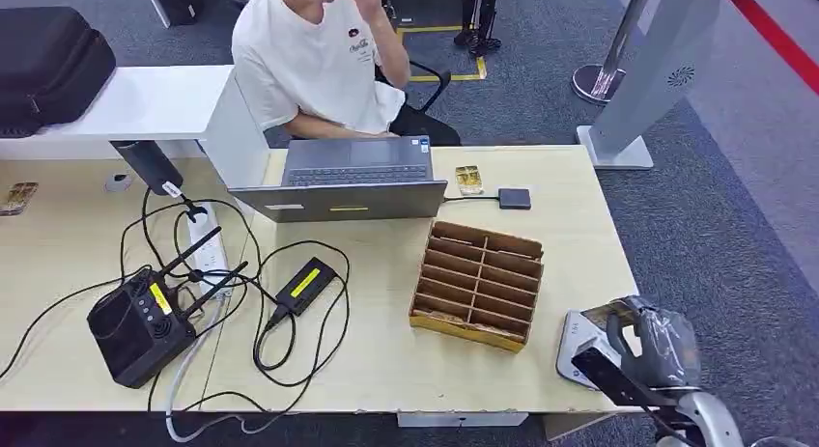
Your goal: Pass the card to the sensor for recognition and then transmit it.
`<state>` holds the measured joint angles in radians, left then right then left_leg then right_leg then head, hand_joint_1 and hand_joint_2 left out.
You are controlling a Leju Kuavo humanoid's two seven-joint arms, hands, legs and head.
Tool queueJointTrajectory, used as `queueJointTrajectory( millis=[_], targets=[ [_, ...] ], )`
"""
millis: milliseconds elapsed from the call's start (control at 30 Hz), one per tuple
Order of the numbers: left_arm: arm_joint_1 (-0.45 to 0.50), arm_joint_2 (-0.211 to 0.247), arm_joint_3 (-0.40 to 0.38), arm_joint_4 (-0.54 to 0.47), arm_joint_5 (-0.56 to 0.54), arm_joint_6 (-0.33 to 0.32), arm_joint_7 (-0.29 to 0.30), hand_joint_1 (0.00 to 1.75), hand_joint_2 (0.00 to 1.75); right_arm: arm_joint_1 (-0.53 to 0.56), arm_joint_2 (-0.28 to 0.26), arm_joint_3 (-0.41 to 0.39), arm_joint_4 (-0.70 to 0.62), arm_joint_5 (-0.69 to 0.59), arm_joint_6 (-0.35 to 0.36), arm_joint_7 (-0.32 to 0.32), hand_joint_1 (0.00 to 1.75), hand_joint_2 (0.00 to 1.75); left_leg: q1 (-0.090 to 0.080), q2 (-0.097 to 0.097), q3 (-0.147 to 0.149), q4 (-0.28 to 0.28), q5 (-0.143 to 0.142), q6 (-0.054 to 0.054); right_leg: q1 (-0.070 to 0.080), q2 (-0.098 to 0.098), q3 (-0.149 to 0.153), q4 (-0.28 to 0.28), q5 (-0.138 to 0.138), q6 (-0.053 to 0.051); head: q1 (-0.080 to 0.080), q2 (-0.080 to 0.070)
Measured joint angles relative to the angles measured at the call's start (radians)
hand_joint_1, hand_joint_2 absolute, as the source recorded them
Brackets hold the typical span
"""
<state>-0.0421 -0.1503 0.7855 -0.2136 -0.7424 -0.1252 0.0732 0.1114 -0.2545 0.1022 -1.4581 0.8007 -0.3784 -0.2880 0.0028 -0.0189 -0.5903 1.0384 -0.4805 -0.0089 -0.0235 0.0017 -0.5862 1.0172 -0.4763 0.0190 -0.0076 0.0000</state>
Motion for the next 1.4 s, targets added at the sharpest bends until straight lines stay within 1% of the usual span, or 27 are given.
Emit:
queueJointTrajectory(
  millis=[367,433,600,700,833,967,1133,1233,1333,1400],
  targets=[
    [-0.001,0.000,0.000,0.000,-0.009,0.000,0.006,0.00,1.75,-0.023,0.039,0.007,0.141,0.003,-0.009,-0.002,1.75,1.75,0.000,0.000,0.000,0.000,0.000,0.000,0.000,0.000,0.000,0.000,0.000,0.000,0.000,0.000],
    [-0.001,-0.001,0.000,0.000,-0.009,0.000,0.008,0.00,1.75,-0.034,0.048,0.010,0.167,0.004,-0.021,-0.003,1.75,1.75,0.000,0.000,0.001,0.000,0.000,0.000,0.000,0.001,0.000,0.000,0.000,0.000,0.000,0.000],
    [-0.001,-0.001,0.000,0.000,-0.017,0.002,0.011,0.00,1.75,-0.069,0.071,0.015,0.233,0.007,-0.025,-0.011,1.75,1.75,0.001,0.002,0.002,0.000,0.000,0.000,0.000,0.002,0.001,0.000,0.000,0.000,0.000,0.000],
    [-0.002,-0.001,0.000,0.000,-0.027,0.004,0.016,0.00,1.75,-0.096,0.077,0.020,0.274,0.018,-0.042,-0.013,1.75,1.75,0.001,0.002,0.003,0.000,0.000,0.000,0.000,0.002,0.003,0.000,0.000,0.000,0.000,0.000],
    [-0.002,0.000,0.000,0.000,-0.035,0.003,0.017,0.00,1.75,-0.119,0.077,0.023,0.292,0.025,-0.042,-0.016,1.75,1.75,0.000,0.002,0.003,0.000,0.000,0.000,0.000,0.002,0.003,0.000,0.001,0.000,0.000,0.000],
    [-0.002,0.001,0.000,0.000,-0.044,0.003,0.017,0.00,1.75,-0.126,0.071,0.029,0.245,0.022,-0.021,0.002,1.75,1.75,0.000,0.002,0.003,0.000,0.000,0.000,0.000,0.002,0.003,0.000,0.002,0.000,0.000,0.000],
    [-0.002,0.002,0.001,0.000,-0.055,0.003,0.017,0.00,1.75,-0.169,0.021,0.031,0.118,0.003,0.020,0.031,1.75,1.75,0.000,0.003,0.002,0.000,0.001,0.000,0.000,0.002,0.002,0.000,0.002,-0.001,0.000,0.000],
    [-0.002,0.004,0.001,0.000,-0.060,0.003,0.011,0.00,1.75,-0.220,-0.007,0.033,0.050,-0.032,0.053,0.032,1.75,1.75,0.000,0.003,0.002,0.000,0.001,0.000,0.000,0.002,0.002,0.000,0.002,-0.001,0.000,0.000],
    [-0.002,0.006,0.001,0.000,-0.066,0.002,0.008,0.00,1.75,-0.294,-0.032,0.041,-0.012,-0.062,0.095,0.055,1.75,1.75,0.000,0.003,0.002,0.000,0.001,0.000,0.000,0.003,0.002,0.000,0.002,-0.001,0.000,0.000],
    [-0.002,0.007,0.001,0.000,-0.072,0.001,0.008,0.00,1.75,-0.343,-0.040,0.055,-0.036,-0.065,0.107,0.062,1.75,1.75,0.000,0.003,0.002,0.000,0.001,-0.001,0.000,0.003,0.002,0.001,0.003,-0.001,0.000,0.000]
  ],
)
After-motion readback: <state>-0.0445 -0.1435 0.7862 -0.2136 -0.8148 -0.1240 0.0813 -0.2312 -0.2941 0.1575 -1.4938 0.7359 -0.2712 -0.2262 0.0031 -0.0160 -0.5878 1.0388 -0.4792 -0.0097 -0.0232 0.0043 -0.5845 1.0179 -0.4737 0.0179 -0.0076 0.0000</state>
